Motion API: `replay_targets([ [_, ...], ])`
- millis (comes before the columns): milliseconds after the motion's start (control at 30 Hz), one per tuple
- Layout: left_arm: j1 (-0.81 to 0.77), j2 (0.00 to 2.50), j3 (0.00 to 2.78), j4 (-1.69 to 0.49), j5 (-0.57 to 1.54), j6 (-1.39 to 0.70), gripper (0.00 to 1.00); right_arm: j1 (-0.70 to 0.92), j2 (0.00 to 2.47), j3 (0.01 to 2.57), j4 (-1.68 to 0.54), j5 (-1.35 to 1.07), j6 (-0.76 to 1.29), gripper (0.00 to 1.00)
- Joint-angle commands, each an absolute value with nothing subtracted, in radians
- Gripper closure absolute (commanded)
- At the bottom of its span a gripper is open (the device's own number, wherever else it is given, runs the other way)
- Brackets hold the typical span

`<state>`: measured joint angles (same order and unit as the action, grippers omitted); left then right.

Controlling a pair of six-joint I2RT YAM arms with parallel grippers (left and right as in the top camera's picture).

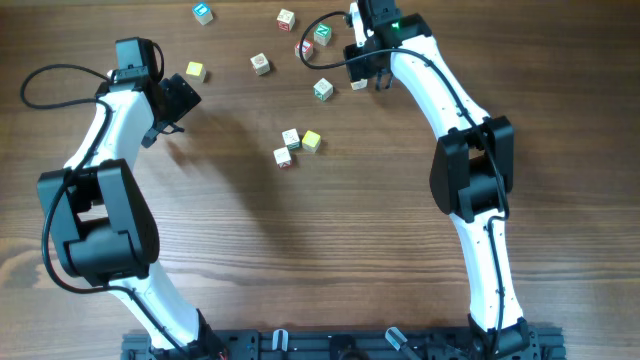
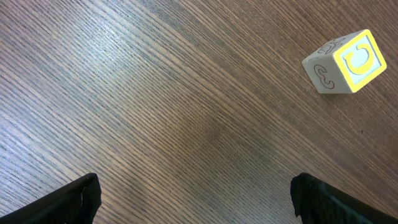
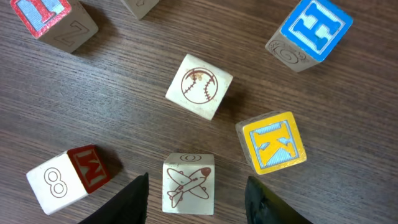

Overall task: Form a circle
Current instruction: 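Lower the right gripper and grasp the airplane block, then carry the airplane block down and left toward the ring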

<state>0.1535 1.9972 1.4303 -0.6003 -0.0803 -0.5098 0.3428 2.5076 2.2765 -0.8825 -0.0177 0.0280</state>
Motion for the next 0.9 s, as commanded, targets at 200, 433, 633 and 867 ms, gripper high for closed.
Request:
replay_targets([
  [200,0.155,1.981,1.441,-0.599,-0.079,-0.502,0.00,0.350,2.483,2.190,-0.850,-0.057,0.026,0.43],
  [433,0.155,1.981,1.441,-0.599,-0.079,-0.502,0.00,0.350,2.483,2.154,-0.786,-0.041,0.025,0.50],
  [633,0.155,1.981,1.441,-0.599,-0.079,-0.502,0.00,0.350,2.473,2.154,-0.778,-0.041,0.026,0.55],
  [867,0.155,1.981,1.441,-0.599,-0.079,-0.502,0.00,0.350,2.454,2.154,-0.805,-0.042,0.027,0.76],
])
